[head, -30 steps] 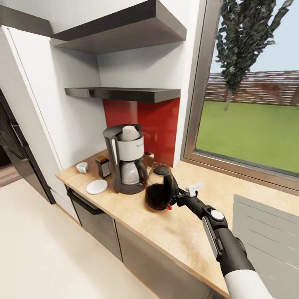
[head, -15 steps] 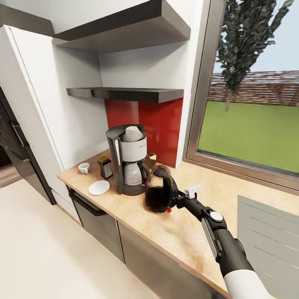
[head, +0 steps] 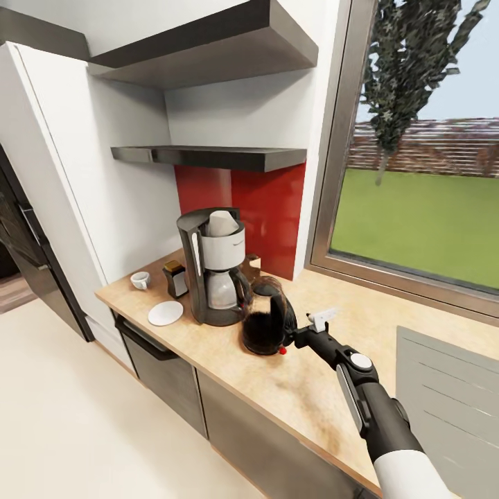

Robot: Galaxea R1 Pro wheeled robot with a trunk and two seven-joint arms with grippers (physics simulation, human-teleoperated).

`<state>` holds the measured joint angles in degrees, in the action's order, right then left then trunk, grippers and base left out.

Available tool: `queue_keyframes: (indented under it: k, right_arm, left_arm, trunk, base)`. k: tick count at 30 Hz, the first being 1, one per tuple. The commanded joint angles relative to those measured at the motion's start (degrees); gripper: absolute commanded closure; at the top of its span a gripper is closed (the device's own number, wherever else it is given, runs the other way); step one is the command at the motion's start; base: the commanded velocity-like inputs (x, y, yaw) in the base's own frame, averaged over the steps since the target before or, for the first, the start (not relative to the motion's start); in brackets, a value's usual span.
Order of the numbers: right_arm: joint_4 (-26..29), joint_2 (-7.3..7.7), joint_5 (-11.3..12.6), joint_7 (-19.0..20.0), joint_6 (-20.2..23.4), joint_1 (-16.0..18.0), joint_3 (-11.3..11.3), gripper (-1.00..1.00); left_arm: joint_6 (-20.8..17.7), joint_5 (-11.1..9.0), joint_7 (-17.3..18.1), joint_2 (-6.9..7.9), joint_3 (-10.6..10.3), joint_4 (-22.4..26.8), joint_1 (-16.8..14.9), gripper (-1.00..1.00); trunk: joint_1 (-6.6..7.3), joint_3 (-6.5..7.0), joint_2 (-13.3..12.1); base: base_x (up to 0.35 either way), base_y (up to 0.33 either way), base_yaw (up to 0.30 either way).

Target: Set up a coffee station on the kitchen countertop: keep the coffee maker on the countertop, move the bottle of coffee from the kitchen shelf to the counter next to the coffee maker, place a paper coffee filter on top of the coffee maker, put the saucer next to the coffee maker with the coffee cup on the saucer, and place the electric kettle next to the coffee maker.

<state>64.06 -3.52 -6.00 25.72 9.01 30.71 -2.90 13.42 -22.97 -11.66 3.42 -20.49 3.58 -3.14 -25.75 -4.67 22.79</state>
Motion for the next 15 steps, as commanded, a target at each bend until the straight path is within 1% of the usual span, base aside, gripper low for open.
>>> queue_keyframes:
  k: [1,9,10,12,15]
  right_arm:
    - [0.1,-0.09,-0.6,0.5,0.2,0.1,-0.3,-1.00]
    - [0.1,-0.09,-0.6,0.5,0.2,0.1,-0.3,-1.00]
    - [0.1,-0.09,-0.6,0.5,0.2,0.1,-0.3,-1.00]
    - [0.1,-0.09,-0.6,0.5,0.2,0.1,-0.3,-1.00]
    - [0.1,-0.09,-0.6,0.5,0.2,0.1,-0.3,-1.00]
  left_arm:
    - [0.1,-0.4,-0.2,0.01,-0.5,0.0,0.0,-1.00]
    - [0.1,-0.4,-0.2,0.01,-0.4,0.0,0.0,-1.00]
    - [0.1,-0.4,-0.2,0.01,-0.4,0.0,0.0,-1.00]
    - [0.1,-0.4,-0.2,0.04,-0.4,0.0,0.0,-1.00]
    - [0.1,-0.5,-0.2,0.05,-0.4,0.0,-0.1,-1.00]
  trunk:
    - [-0.04,-0.13,0.1]
    - [-0.04,-0.13,0.1]
    - [-0.04,-0.13,0.1]
    - [-0.04,-0.13,0.1]
    - [-0.04,-0.13,0.1]
  base:
    - [0.000,0.000,0.000]
    - [0.000,0.000,0.000]
    - [-0.084,0.000,0.000]
    - [-0.262,0.015,0.000]
    - [-0.188,0.187,0.000]
